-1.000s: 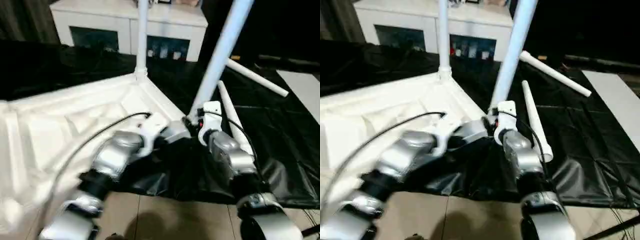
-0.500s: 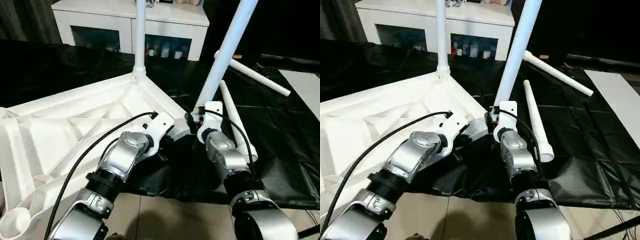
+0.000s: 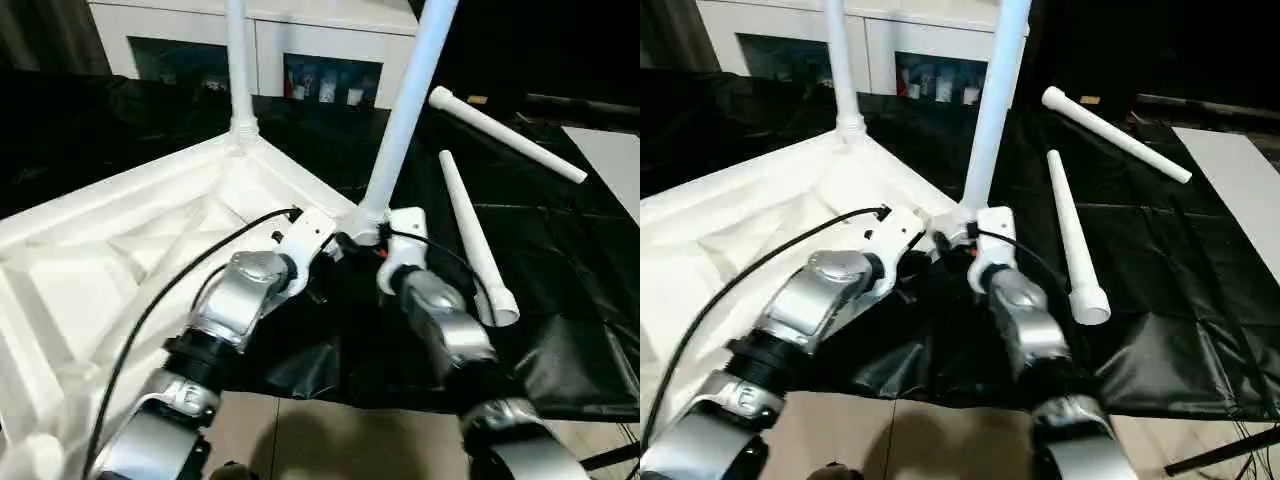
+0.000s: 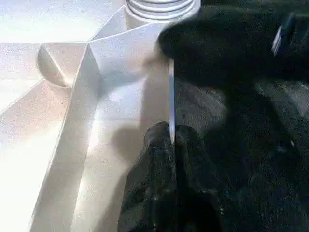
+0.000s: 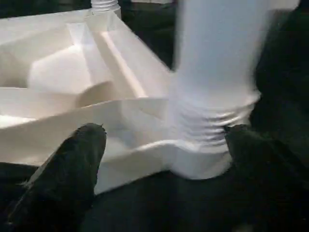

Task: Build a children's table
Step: Rotate leg to tighten

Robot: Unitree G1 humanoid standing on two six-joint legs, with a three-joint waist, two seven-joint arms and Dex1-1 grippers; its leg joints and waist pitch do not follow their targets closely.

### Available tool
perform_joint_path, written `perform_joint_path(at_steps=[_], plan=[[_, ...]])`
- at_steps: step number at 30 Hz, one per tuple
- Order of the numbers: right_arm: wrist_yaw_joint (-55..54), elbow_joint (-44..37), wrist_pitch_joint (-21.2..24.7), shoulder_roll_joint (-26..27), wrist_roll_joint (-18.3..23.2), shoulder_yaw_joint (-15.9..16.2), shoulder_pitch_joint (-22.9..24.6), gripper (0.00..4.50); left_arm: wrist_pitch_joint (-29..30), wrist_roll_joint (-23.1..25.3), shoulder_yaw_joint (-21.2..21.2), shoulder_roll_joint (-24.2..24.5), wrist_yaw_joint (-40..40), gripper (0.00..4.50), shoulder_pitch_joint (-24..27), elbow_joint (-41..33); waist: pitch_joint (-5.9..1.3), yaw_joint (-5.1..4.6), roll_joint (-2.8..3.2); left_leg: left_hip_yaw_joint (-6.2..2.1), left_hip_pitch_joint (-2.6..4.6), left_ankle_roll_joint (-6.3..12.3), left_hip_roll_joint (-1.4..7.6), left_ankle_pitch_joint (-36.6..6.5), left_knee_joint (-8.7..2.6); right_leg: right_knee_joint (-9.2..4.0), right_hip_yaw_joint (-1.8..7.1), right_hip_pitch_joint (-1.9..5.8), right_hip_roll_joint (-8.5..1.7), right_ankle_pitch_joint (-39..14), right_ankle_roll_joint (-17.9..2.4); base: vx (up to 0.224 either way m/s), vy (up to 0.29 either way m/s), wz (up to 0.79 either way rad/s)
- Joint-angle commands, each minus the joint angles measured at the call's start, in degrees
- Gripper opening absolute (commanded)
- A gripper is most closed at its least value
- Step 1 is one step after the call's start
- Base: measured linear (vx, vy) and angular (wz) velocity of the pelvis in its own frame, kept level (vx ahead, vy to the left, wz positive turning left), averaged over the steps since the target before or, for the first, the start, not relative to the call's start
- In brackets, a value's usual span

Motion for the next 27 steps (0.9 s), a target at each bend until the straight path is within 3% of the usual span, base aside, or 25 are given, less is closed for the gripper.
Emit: perform_joint_path(at_steps=[1,4,8,11,13,16,21,27], plan=[[1.51,-3.81,1.69,-1.57,0.01,-0.76,1.64,4.43,-2.15,-1.09,-1.09,1.24,-3.13,0.0,1.22,-1.55,-3.56,0.19,0.16,-0.09,1.29,3.0,1.5,-7.43,-3.82,-3.66,2.28,3.07,-2.67,1.26,-12.65,0.0,0.0,0.0],[4.95,-8.73,4.1,-4.41,1.33,-0.61,4.31,4.43,-2.61,-1.48,-0.98,4.19,-6.34,0.0,1.85,-2.24,-3.46,0.09,0.37,-0.19,1.4,1.29,1.55,-9.66,-4.13,-3.95,2.31,3.0,-2.6,-1.51,-11.68,0.0,0.0,0.0],[15.13,-16.58,8.91,-9.92,4.27,1.84,8.49,4.43,-6.54,-2.86,-2.42,9.96,-15.65,0.0,3.66,-4.43,-3.49,0.23,0.36,-0.32,1.21,1.58,1.56,-9.75,-4.1,-3.91,2.4,3.31,-2.57,-0.38,-11.01,0.0,0.0,0.0],[25.13,-20.9,11.47,-14.62,6.49,4.82,10.76,4.43,-7.04,-5.86,-4.26,14.69,-25.39,0.0,5.91,-9.07,-3.53,-0.01,0.53,-0.24,1.2,1.67,1.7,-8.96,-4.08,-3.51,2.31,3.09,-2.45,1.28,-12.55,0.0,0.0,0.0],[27.38,-21.52,11.8,-15.79,6.64,5.62,10.96,4.43,-6.46,-6.18,-4.8,15.69,-27.11,0.0,6.02,-9.89,-3.54,-0.08,0.83,-0.14,1.47,1.65,1.74,-9.21,-3.99,-3.45,2.33,2.86,-2.44,1.59,-13.3,0.0,0.0,0.0],[30.01,-21.75,11.83,-17.26,6.31,6.19,10.27,4.43,-6.41,-6.06,-5.46,16.67,-28.36,0.0,5.66,-10.1,-3.44,0.15,0.26,0.1,1.56,1.63,1.81,-9.88,-3.97,-3.57,2.39,2.8,-2.6,0.25,-14.15,0.0,0.0,0.0],[32.47,-22.35,12.15,-19.09,5.22,8.29,9.59,4.43,-7.85,-5.71,-5.53,16.75,-28.41,0.0,5.09,-8.78,-3.35,0.64,0.02,0.09,1.49,0.87,1.8,-10.13,-4.03,-3.76,2.42,2.86,-2.77,-2.85,-12.81,0.0,0.0,0.0],[30.81,-20.35,11.07,-18.73,3.95,8.15,8.27,4.43,-7.62,-5.78,-5.66,17.01,-28.63,0.0,5.11,-9.29,-3.55,0.67,-0.2,0.14,1.42,1.23,1.67,-7.62,-3.76,-3.39,2.39,2.81,-2.7,-0.87,-12.93,0.0,0.0,0.0]])
